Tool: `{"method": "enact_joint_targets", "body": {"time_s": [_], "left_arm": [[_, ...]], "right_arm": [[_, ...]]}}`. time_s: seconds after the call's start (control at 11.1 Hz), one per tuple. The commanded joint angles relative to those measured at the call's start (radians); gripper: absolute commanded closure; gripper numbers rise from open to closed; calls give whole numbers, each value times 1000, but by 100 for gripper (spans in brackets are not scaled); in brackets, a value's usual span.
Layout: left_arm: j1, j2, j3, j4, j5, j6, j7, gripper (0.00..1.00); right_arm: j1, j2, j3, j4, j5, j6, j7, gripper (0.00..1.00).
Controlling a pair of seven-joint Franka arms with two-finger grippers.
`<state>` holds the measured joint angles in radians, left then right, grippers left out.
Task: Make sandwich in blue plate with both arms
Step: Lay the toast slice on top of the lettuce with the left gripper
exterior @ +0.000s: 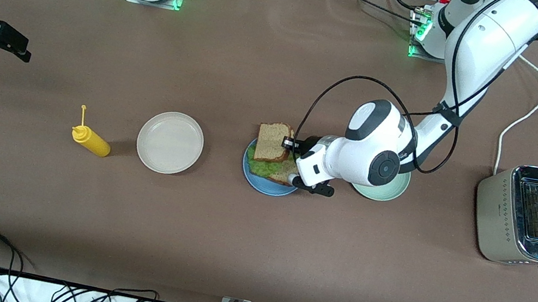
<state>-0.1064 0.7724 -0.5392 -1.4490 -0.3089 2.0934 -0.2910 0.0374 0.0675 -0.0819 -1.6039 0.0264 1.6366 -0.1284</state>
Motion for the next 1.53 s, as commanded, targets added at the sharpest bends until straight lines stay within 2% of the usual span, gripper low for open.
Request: {"method": "enact_joint_targets", "body": {"time_s": [0.0,0.09,0.18,0.27,0.36,0.45,0.72,1.08,1.35,1.44], "left_arm": [[16,-7,-2,-1,27,10,38,100],[16,-7,-1,1,28,13,38,100],[16,-5,-1,1,27,13,38,94],[16,-5,1,2,25,13,38,74],[16,-5,4,4,25,13,36,40],[17,-7,4,4,25,11,38,0],[20,-22,11,36,28,8,32,0],[27,-117,77,35,34,-2,33,0],[30,-215,91,33,232,-94,27,0],[31,-246,113,35,238,-148,27,0]], "right_arm": [[-4,11,1,24,18,-11,-11,0],[-4,12,1,24,18,-11,-11,0],[-4,14,1,24,18,-9,-11,0],[-4,15,1,25,18,-9,-11,0],[-4,15,1,24,18,-9,-11,0],[-4,15,1,25,18,-6,-11,0],[-4,15,1,24,18,-6,-11,0],[-4,15,2,24,18,-3,-13,0],[-4,15,2,25,20,-1,-13,0],[-4,15,2,24,20,-1,-13,0]]}}
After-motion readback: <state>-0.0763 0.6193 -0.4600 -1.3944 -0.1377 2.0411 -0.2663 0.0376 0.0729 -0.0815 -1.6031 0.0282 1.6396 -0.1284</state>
